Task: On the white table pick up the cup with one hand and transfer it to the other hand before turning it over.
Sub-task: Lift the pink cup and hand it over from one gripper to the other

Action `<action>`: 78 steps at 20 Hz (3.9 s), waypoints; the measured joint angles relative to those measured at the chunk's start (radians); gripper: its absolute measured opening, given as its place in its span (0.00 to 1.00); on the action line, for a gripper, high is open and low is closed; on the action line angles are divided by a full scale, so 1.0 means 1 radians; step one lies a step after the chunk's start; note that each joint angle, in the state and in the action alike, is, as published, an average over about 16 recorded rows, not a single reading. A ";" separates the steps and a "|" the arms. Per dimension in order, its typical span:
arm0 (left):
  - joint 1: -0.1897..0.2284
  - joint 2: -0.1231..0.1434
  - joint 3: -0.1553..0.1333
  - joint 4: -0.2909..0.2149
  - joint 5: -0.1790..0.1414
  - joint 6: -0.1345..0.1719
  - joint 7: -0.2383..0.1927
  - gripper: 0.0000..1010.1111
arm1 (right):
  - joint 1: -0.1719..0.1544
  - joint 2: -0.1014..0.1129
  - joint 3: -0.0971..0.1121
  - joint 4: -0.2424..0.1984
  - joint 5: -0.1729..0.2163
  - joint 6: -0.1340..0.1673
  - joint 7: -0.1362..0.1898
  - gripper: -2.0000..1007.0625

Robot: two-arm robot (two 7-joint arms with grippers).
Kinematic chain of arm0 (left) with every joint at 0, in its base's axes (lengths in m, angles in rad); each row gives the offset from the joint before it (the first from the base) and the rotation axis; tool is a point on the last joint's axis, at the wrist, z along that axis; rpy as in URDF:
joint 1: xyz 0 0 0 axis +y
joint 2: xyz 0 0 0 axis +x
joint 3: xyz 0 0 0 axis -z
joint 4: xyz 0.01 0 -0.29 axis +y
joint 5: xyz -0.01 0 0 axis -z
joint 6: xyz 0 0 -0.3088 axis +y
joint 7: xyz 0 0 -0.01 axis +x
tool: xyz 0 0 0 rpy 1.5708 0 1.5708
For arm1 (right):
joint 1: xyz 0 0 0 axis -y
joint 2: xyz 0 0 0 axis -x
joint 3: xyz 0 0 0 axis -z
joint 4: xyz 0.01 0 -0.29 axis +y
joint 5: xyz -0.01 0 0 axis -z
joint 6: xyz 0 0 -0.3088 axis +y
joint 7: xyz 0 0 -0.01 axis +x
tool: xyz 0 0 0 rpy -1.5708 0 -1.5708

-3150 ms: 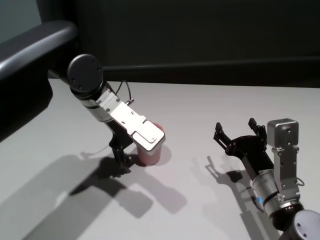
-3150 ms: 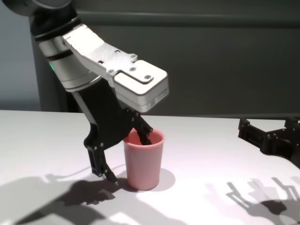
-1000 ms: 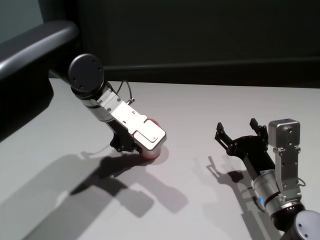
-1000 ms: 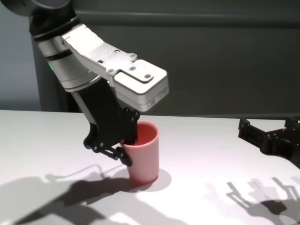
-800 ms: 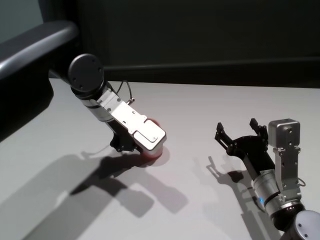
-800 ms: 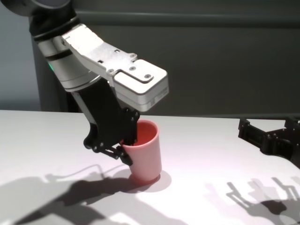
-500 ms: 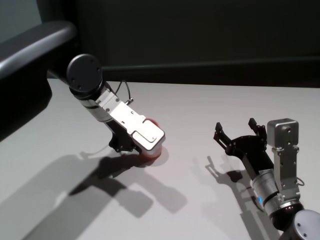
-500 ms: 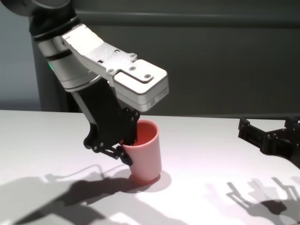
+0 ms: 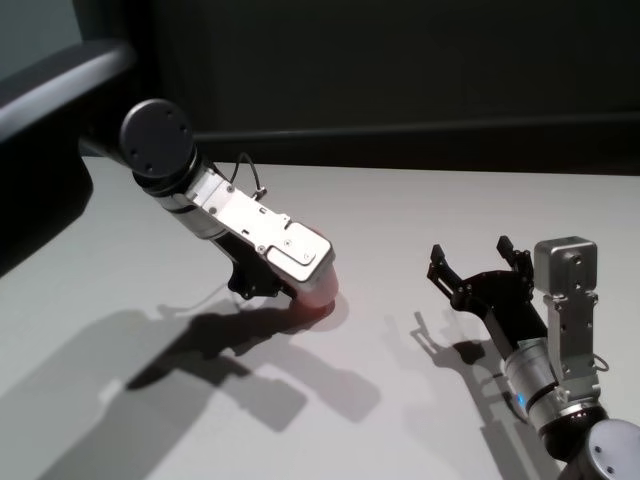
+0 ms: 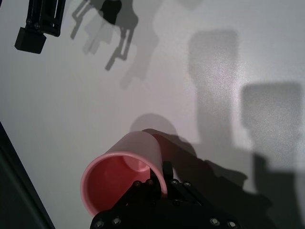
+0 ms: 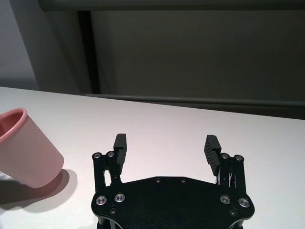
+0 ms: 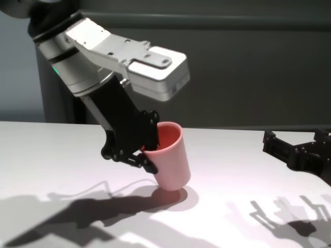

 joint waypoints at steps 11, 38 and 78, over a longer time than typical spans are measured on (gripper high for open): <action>0.069 0.050 -0.105 -0.022 -0.187 0.066 0.081 0.05 | 0.000 0.000 0.000 0.000 0.000 0.000 0.000 1.00; 0.351 -0.017 -0.453 -0.020 -0.736 0.061 0.341 0.05 | 0.000 0.000 0.000 0.000 0.000 0.000 0.000 1.00; 0.293 -0.158 -0.425 0.195 -1.028 0.023 0.063 0.05 | 0.000 0.000 0.000 0.000 0.000 0.000 0.000 1.00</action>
